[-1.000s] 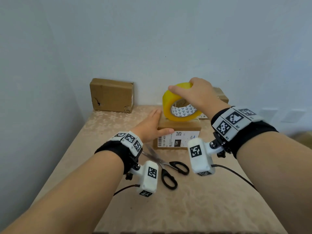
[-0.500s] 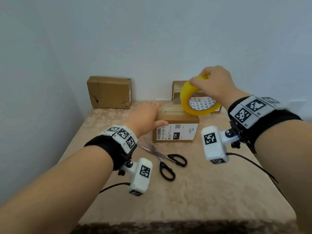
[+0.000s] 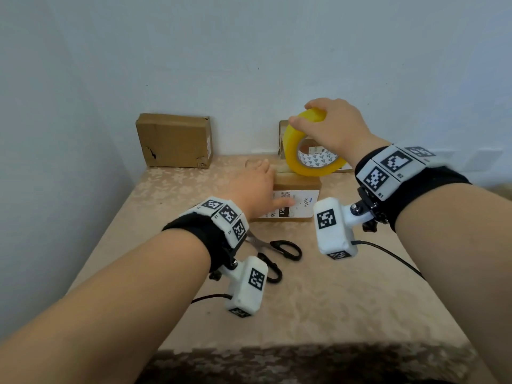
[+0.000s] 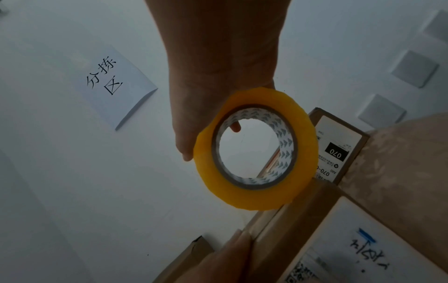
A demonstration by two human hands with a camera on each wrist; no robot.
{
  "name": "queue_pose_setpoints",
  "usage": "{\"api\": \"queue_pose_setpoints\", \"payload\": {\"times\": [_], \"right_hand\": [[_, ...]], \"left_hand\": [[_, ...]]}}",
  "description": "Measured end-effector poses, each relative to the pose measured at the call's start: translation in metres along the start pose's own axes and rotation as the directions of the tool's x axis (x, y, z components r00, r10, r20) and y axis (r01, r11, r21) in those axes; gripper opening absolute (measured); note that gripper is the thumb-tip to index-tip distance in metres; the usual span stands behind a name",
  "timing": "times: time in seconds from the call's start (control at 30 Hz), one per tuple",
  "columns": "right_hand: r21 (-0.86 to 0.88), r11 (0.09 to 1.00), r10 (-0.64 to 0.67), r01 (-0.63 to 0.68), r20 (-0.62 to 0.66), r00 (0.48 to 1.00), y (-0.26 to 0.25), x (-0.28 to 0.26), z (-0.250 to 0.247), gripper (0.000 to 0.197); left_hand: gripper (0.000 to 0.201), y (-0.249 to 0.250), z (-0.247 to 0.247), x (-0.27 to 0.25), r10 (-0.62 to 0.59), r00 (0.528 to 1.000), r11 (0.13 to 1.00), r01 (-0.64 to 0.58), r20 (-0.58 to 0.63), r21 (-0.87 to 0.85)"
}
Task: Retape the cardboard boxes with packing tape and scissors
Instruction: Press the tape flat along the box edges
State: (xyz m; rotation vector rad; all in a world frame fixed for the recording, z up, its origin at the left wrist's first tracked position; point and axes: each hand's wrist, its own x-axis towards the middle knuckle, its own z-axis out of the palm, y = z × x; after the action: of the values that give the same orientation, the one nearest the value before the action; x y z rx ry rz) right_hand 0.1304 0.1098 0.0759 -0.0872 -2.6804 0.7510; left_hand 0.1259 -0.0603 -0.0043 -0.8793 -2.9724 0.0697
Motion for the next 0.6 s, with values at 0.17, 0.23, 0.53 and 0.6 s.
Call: {"api": "queue_pose_setpoints", "payload": {"times": [0.17, 0.23, 0.53, 0.6], "right_hand": [[-0.048, 0.999, -0.001, 0.001, -0.005, 1.000, 0.000, 0.000, 0.002, 0.067], [-0.039, 0.999, 0.014, -0.014, -0.019, 1.000, 0.001, 0.000, 0.000, 0.068], [-0.058, 0.998, 0.032, -0.026, 0.094, 0.995, -0.020, 0.006, -0.003, 0.054], [-0.021, 1.000, -0.010, 0.012, 0.108, 0.994, -0.036, 0.010, 0.010, 0.055]], "left_hand": [[0.067, -0.020, -0.013, 0.014, 0.070, 0.997, 0.997, -0.071, 0.015, 0.026], [0.075, -0.017, -0.013, 0.021, 0.040, 0.999, 0.995, -0.042, 0.031, 0.086], [0.103, -0.043, 0.001, 0.023, 0.005, 1.000, 1.000, -0.005, 0.011, 0.009], [0.103, -0.063, -0.001, 0.016, 0.012, 1.000, 0.998, -0.014, 0.025, 0.061]]}}
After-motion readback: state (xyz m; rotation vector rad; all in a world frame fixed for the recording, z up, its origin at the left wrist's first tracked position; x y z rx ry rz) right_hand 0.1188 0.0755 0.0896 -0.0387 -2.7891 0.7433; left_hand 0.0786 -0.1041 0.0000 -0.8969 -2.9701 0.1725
